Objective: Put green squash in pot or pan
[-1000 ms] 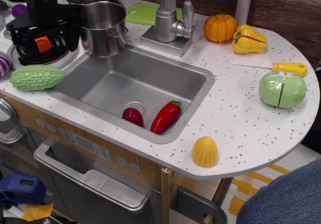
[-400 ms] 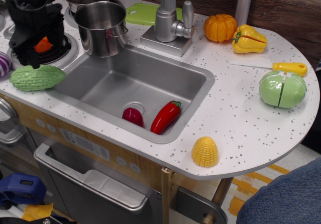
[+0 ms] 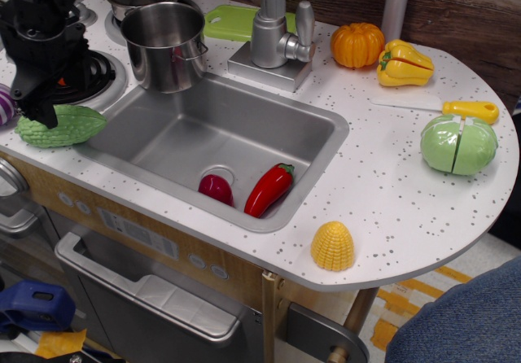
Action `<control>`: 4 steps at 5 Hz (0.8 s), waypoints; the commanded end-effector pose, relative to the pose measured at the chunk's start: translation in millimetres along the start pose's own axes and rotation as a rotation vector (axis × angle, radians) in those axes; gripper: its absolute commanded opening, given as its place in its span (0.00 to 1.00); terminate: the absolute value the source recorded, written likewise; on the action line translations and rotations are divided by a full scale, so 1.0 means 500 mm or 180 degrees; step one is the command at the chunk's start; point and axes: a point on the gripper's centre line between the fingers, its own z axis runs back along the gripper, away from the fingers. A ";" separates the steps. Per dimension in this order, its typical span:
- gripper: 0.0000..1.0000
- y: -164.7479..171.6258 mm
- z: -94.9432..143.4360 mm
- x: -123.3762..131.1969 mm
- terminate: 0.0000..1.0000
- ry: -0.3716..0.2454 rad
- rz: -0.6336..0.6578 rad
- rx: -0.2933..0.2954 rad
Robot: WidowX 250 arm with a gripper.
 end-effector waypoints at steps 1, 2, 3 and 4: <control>1.00 0.006 -0.016 0.018 0.00 0.0030 0.0094 -0.0079; 1.00 0.010 -0.025 0.014 0.00 0.0056 0.0137 -0.0098; 1.00 0.017 -0.038 0.007 0.00 0.0086 0.0220 -0.0176; 1.00 0.023 -0.049 0.009 0.00 0.0228 0.0254 -0.0266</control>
